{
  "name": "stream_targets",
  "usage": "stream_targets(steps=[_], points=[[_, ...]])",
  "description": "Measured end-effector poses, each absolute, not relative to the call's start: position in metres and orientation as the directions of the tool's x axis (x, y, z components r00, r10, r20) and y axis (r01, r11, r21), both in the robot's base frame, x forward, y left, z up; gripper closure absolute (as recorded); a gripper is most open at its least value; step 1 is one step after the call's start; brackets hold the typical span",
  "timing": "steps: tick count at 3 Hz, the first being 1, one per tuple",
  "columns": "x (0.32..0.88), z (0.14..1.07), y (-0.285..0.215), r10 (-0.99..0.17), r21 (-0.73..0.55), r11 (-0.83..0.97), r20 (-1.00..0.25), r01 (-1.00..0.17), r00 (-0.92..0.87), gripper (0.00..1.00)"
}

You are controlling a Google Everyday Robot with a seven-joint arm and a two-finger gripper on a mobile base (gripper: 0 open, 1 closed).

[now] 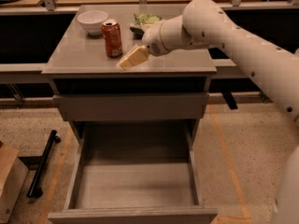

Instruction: Place coke can into middle drawer

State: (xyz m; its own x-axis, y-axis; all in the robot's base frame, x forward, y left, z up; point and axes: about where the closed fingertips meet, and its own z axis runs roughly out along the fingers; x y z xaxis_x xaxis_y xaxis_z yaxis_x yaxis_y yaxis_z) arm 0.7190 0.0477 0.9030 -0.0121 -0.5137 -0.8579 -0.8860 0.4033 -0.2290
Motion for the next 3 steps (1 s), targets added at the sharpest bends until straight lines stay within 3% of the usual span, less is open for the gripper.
stream_targets(steps=[3], points=[[0.812, 0.917, 0.125, -0.388, -0.248, 0.374, -0.917, -0.894, 0.092, 0.00]])
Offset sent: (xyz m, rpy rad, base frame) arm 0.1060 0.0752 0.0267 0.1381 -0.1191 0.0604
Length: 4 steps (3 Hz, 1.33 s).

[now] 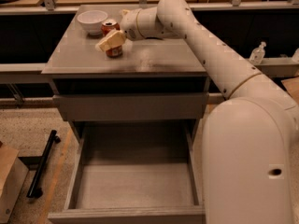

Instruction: Place coke can into middle drawer

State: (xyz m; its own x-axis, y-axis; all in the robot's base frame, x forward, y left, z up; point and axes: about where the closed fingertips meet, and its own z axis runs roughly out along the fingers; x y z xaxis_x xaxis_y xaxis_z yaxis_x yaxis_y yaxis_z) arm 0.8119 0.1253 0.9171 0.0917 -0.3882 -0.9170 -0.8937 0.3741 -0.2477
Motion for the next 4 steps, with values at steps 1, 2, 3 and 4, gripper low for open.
stream_targets(steps=[1, 2, 3, 4], points=[[0.824, 0.915, 0.146, -0.356, -0.236, 0.353, -0.929, -0.905, 0.104, 0.18], [0.822, 0.909, 0.148, -0.348, -0.222, 0.351, -0.933, -0.910, 0.093, 0.41], [0.806, 0.902, 0.133, -0.381, -0.227, 0.365, -0.921, -0.903, 0.077, 0.65], [0.774, 0.905, 0.105, -0.406, -0.234, 0.393, -0.912, -0.890, 0.060, 0.87]])
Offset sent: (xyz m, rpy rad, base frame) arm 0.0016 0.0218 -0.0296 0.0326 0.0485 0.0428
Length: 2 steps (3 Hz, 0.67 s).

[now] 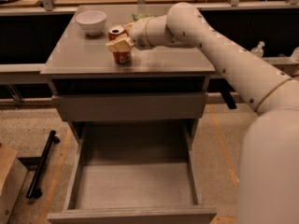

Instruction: Place coke can into middle drawer

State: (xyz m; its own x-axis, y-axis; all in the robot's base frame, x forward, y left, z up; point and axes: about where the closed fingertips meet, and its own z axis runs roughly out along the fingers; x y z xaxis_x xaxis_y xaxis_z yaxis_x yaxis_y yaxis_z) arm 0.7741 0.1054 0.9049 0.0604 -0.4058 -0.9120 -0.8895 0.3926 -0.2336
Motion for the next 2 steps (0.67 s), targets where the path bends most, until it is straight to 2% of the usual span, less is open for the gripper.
stream_targets(steps=[1, 2], points=[[0.7624, 0.8850, 0.1055, -0.429, -0.215, 0.376, -0.903, -0.901, 0.036, 1.00], [0.7624, 0.8861, 0.1055, -0.429, -0.215, 0.376, -0.903, -0.901, 0.036, 1.00]])
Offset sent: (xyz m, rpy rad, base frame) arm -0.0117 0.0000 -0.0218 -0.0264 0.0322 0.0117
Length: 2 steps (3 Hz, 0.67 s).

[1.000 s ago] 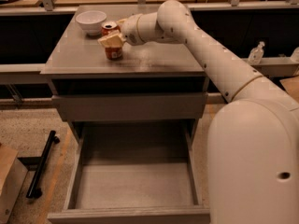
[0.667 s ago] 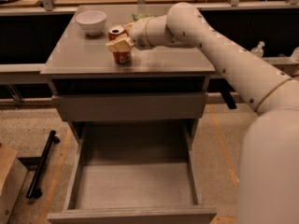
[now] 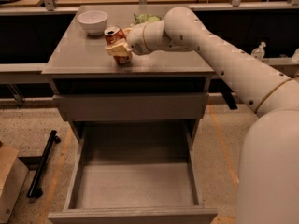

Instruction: Place coke can into middle drawer

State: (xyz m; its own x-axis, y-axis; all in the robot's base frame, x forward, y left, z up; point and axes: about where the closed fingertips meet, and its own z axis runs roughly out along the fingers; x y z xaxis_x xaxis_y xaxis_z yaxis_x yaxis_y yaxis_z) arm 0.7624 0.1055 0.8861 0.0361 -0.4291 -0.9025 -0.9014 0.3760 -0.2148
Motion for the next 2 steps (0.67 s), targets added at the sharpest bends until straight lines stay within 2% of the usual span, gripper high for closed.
stream_targets(steps=[2], points=[[0.770, 0.912, 0.125, -0.402, -0.221, 0.322, -0.912, -0.921, 0.078, 1.00]])
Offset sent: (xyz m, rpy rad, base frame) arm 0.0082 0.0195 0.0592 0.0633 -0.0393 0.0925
